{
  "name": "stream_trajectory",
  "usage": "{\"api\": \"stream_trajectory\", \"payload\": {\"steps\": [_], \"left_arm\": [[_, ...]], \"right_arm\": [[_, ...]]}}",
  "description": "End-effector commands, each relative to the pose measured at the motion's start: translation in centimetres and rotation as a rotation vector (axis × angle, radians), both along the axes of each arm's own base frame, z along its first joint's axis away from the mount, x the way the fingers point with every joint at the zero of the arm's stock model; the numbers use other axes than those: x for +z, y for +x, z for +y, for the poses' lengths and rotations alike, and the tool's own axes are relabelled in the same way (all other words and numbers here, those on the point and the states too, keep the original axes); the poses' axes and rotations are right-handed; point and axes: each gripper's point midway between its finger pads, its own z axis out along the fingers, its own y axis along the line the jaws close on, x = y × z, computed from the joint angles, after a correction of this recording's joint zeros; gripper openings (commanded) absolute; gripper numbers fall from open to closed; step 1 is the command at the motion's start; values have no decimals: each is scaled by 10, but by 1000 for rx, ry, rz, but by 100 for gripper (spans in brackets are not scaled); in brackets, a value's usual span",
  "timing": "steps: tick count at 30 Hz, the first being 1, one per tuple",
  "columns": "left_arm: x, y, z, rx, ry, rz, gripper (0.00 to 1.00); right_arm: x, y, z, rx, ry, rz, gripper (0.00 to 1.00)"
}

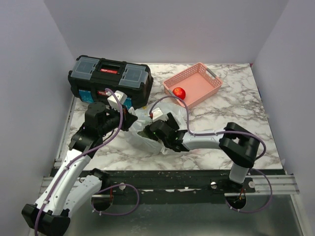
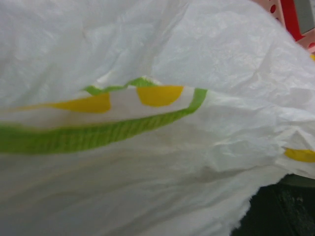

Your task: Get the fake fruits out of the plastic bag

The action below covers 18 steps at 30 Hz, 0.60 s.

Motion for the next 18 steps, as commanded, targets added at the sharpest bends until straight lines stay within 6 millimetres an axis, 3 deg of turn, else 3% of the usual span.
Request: {"api": "stream_trajectory", "payload": {"steps": [1,6,9,11,13,18], "left_arm": [[7,-1,-4,-22,-21,-21,0],[6,-2,-4,-25,-22,-18,0],[6,-2,-4,-26,-21,-14,0],[6,-2,-5,-27,-21,-14,0],[5,-2,-5,-27,-20,-11,0],[3,0,-5,-23,-16,-3,0]], "right_arm": [[-21,13,5,-6,-42,-20,100],[-41,12,12,12,-39,19,91],[-46,10,15,23,-32,35,77],[-47,10,16,27,-27,39,63],[-44,8,17,28,-15,46,49],[-16,1,20,52,71,55,29]]}}
